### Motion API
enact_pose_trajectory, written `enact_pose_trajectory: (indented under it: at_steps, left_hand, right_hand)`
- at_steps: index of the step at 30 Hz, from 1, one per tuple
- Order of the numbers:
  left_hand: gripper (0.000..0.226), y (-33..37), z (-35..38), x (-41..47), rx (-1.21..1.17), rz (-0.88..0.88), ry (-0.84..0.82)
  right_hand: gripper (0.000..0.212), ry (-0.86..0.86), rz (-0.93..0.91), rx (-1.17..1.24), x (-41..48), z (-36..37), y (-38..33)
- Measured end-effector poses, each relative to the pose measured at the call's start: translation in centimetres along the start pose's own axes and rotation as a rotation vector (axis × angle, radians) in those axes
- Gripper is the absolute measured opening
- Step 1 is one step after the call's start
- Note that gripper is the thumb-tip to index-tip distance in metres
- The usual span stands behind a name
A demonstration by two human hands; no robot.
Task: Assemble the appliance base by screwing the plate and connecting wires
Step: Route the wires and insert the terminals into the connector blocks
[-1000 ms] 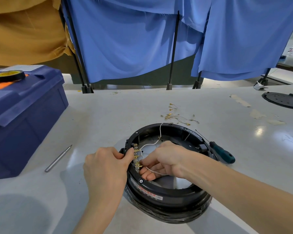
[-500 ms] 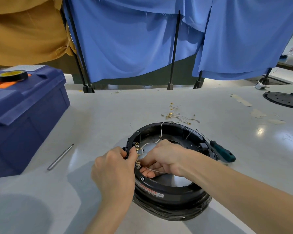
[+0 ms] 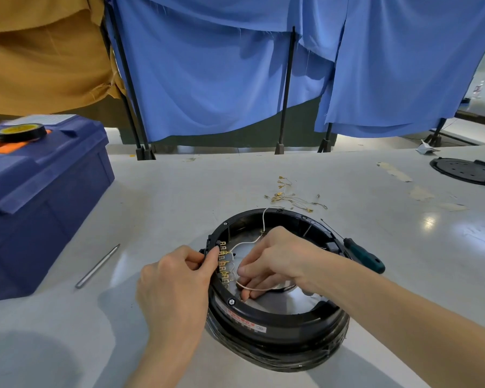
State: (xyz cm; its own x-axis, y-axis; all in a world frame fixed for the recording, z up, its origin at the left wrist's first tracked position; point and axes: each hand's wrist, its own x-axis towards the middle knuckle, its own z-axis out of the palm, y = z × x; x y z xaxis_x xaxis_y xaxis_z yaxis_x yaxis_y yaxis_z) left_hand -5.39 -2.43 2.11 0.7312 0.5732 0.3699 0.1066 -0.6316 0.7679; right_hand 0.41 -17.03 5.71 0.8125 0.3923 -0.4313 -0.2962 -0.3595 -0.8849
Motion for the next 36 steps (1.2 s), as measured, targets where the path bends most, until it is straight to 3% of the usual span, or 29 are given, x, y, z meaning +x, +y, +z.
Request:
enact_pose_trajectory:
  at_steps: [12,23,36]
  left_hand:
    - [0.027,-1.0,-0.9,-1.0,-0.245,-0.073,-0.02]
    - [0.028,-1.2,-1.1,-1.2,-0.208,-0.078,-0.041]
    - [0.061,-1.0,-0.9,-1.9,-0.079,-0.074,-0.043]
  right_hand:
    - [0.023,0.064,-0.008,0.097,0.2,1.3,0.5]
    - [0.022,0.076,-0.045,-0.015,0.1,1.1,0.3]
    - [0.02,0.112,-0.01,0.05,-0.3,1.5,0.3]
